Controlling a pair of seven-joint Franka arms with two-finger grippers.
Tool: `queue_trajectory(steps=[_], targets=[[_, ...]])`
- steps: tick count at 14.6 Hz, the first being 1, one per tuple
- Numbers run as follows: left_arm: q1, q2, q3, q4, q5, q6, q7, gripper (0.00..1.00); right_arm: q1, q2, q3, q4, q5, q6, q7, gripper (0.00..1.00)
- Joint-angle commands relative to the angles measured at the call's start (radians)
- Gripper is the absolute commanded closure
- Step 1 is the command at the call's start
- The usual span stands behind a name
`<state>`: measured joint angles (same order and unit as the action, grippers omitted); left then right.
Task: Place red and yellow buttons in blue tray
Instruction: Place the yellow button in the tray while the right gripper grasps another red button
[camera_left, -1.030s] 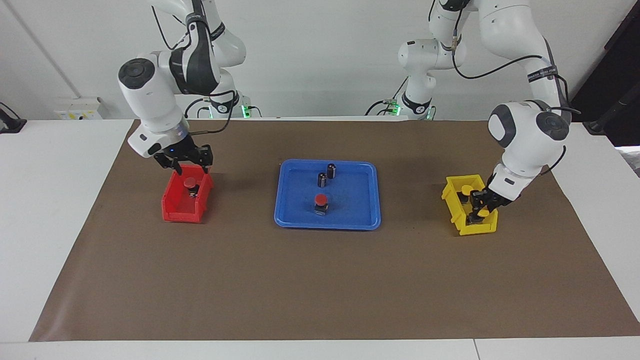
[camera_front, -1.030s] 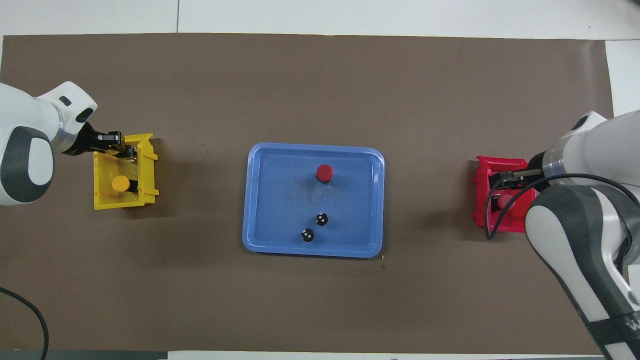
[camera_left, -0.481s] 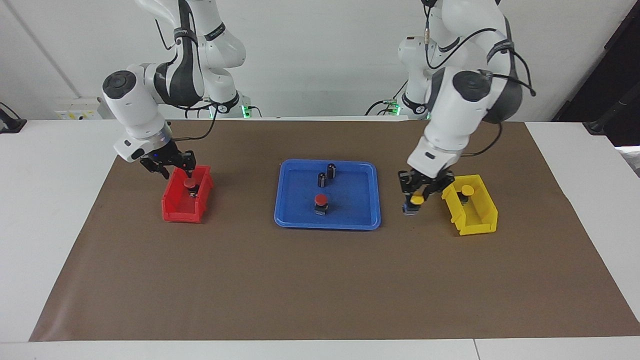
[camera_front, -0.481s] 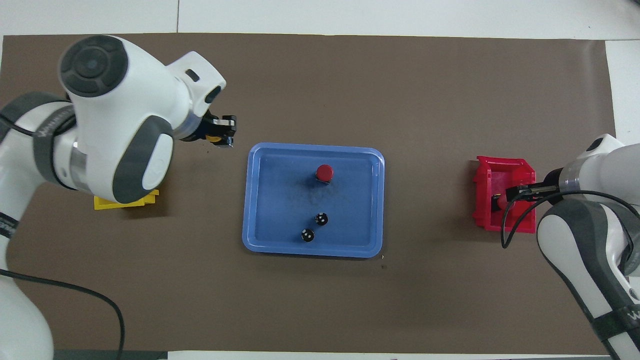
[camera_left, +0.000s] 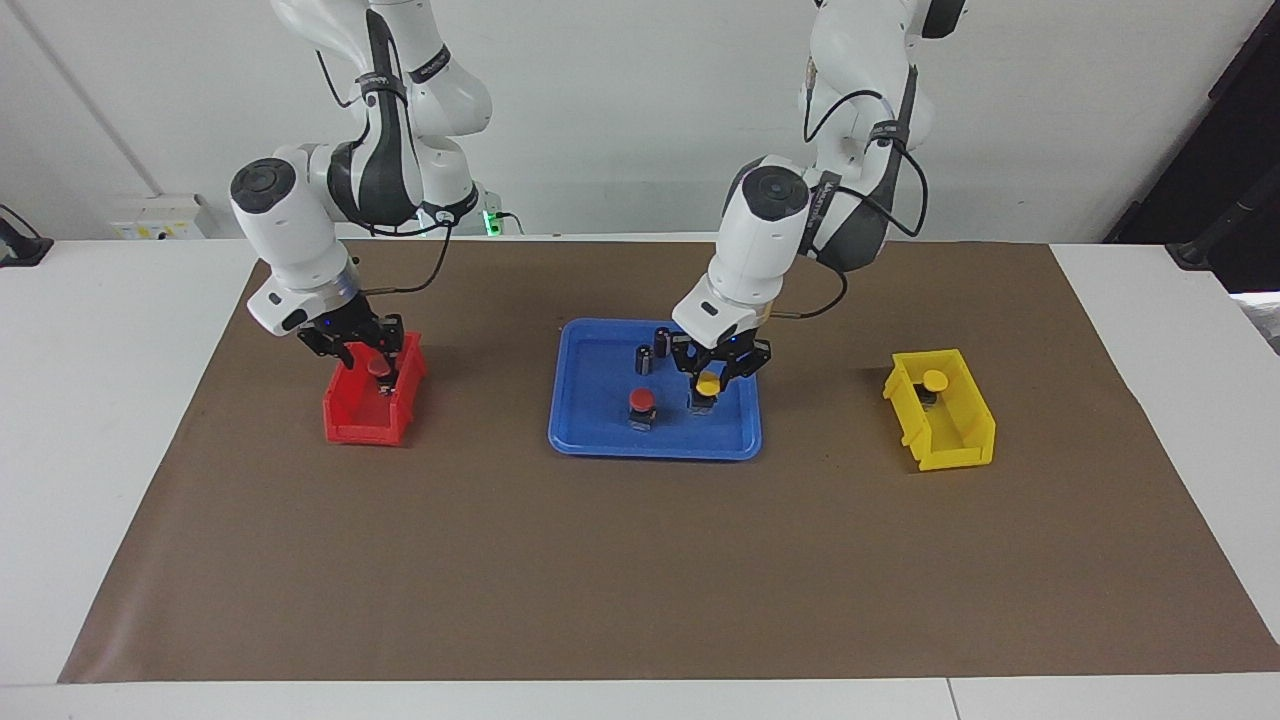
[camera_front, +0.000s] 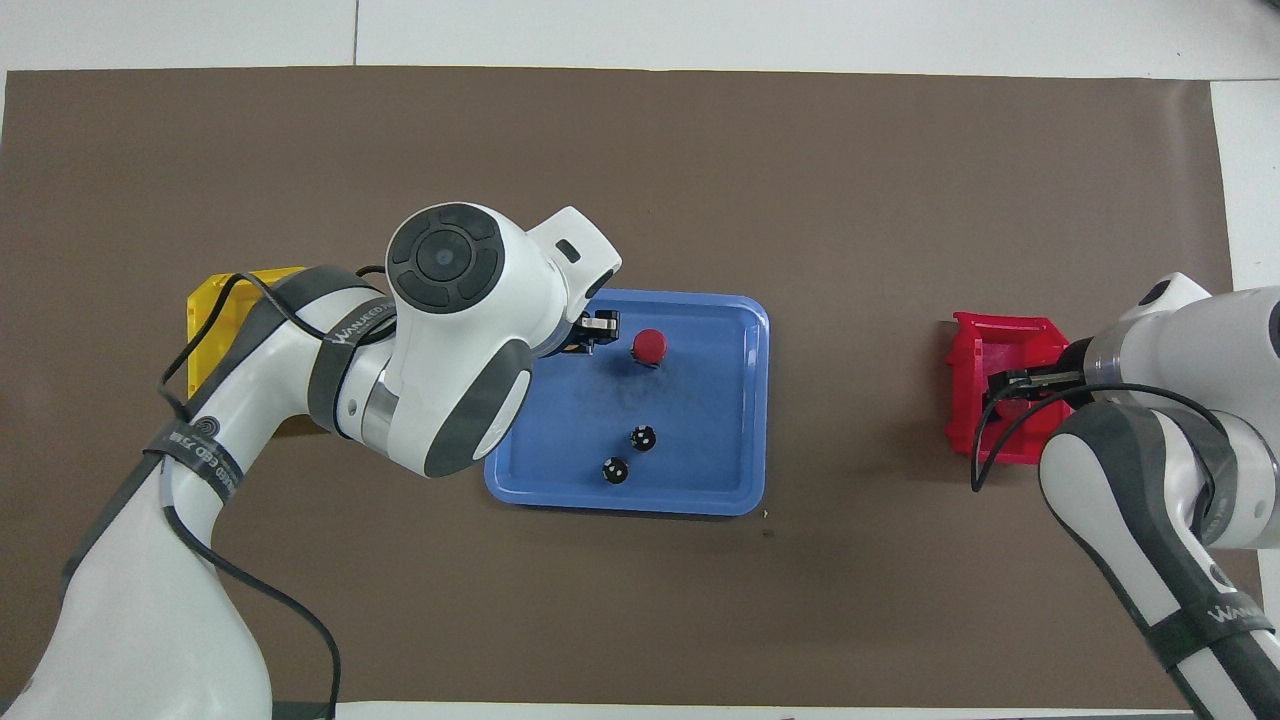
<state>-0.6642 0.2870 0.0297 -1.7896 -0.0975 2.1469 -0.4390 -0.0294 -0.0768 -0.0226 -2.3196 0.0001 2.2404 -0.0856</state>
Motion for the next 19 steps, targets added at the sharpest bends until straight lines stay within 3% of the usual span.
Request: queue_trajectory(steps=[1, 3, 4, 5, 6, 8, 11, 12, 15, 17, 19], targets=[[-0.025, 0.05, 0.019, -0.008, -0.018, 0.062, -0.033, 0.99, -0.001, -0.004, 0.003, -0.029, 0.014, 0.042, 0.01, 0.38], [-0.023, 0.054, 0.019, -0.008, -0.018, 0.065, -0.034, 0.98, -0.007, 0.011, 0.003, -0.04, 0.014, 0.062, 0.006, 0.38], [-0.022, 0.054, 0.019, -0.01, -0.018, 0.064, -0.034, 0.87, -0.003, 0.011, 0.003, -0.041, 0.014, 0.065, 0.007, 0.38], [-0.022, 0.054, 0.021, -0.01, -0.018, 0.056, -0.035, 0.45, -0.003, 0.011, 0.003, -0.044, 0.014, 0.068, 0.007, 0.38], [-0.023, 0.054, 0.022, -0.008, -0.018, 0.047, -0.038, 0.12, -0.004, 0.009, 0.003, -0.05, 0.014, 0.07, 0.004, 0.38], [-0.025, 0.046, 0.024, 0.006, -0.018, -0.004, -0.04, 0.05, -0.004, 0.005, 0.003, -0.069, 0.014, 0.083, 0.004, 0.38], [-0.006, -0.028, 0.033, 0.067, -0.016, -0.154, -0.037, 0.0, -0.009, 0.003, 0.003, -0.073, 0.014, 0.085, -0.006, 0.4], [0.033, -0.066, 0.044, 0.068, -0.016, -0.182, -0.038, 0.0, -0.01, 0.002, 0.003, -0.073, 0.014, 0.084, -0.011, 0.46], [0.164, -0.147, 0.048, 0.075, -0.001, -0.306, -0.018, 0.0, -0.01, 0.003, 0.003, -0.072, 0.014, 0.077, -0.01, 0.76], [0.277, -0.205, 0.049, 0.073, 0.012, -0.353, 0.067, 0.0, -0.009, 0.009, 0.001, -0.038, 0.014, 0.044, -0.011, 0.81], [0.381, -0.244, 0.049, 0.075, 0.013, -0.386, 0.213, 0.0, -0.004, 0.031, 0.003, 0.061, 0.012, -0.077, -0.01, 0.81]])
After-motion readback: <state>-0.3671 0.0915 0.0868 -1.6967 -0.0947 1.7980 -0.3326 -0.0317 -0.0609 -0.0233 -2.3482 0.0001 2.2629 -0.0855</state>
